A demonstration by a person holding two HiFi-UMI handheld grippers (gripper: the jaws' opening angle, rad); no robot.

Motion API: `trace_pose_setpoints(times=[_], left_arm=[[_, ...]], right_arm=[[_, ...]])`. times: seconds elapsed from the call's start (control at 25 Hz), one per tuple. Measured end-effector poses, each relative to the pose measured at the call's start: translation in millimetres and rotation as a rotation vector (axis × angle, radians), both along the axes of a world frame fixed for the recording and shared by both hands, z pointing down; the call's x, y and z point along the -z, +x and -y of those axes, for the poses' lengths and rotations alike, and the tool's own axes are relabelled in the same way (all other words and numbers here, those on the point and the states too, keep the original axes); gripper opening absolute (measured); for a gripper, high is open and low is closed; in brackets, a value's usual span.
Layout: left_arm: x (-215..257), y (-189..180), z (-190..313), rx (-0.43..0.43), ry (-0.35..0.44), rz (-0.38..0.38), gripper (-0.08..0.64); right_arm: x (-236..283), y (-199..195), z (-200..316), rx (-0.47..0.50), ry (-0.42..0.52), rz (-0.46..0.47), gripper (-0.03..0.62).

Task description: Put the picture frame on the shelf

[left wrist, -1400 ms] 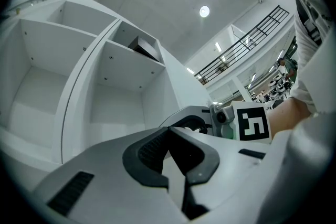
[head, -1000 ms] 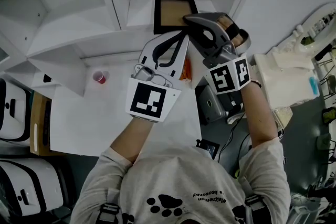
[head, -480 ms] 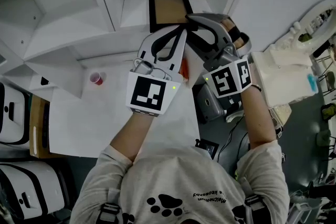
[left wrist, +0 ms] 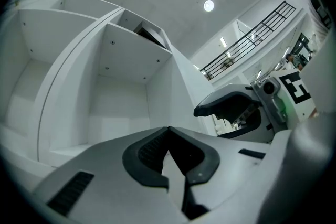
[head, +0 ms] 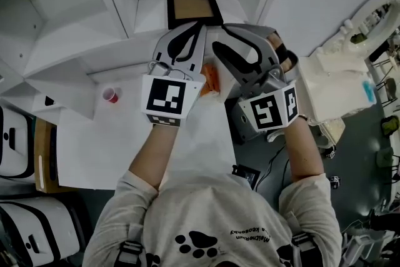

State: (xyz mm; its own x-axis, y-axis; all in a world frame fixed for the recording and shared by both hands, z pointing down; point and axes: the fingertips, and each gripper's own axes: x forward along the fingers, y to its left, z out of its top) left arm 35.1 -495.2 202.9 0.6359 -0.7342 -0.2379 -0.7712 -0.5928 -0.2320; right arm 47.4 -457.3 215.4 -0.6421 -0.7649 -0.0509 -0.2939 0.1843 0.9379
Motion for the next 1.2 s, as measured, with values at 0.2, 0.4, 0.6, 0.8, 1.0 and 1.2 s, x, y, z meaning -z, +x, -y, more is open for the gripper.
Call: trace_pose_setpoints(times=[0.2, 0.4, 0.6, 0.8, 1.0, 1.2], left_arm=[[-3, 0, 5, 0.012, -0.003, 0.009, 0.018], [-6, -1, 5, 0.018, -0.015, 0.015, 0.018], [-4, -5, -7, 0.022, -0.017, 0.010, 0.018], [-4, -13, -26, 0.026, -0.022, 0.005, 0.018], [-9, -20, -51, 0.026, -0.029, 0.004, 0.018], [-14, -31, -77, 0.041, -0.037, -0.007, 0.018]], right_arm=[[1, -5, -11, -0.002, -0.017, 0.051, 0.178], [12, -3, -21, -0.029, -0.070, 0.217, 0.176], [14, 6, -26, -0.086, -0.166, 0.397, 0.110], [21, 2, -33, -0.045, -0.188, 0.598, 0.073], [24, 0, -42, -0.035, -0.220, 0.794, 0.046], [17, -9, -57, -0.025, -0.250, 0.856, 0.037]])
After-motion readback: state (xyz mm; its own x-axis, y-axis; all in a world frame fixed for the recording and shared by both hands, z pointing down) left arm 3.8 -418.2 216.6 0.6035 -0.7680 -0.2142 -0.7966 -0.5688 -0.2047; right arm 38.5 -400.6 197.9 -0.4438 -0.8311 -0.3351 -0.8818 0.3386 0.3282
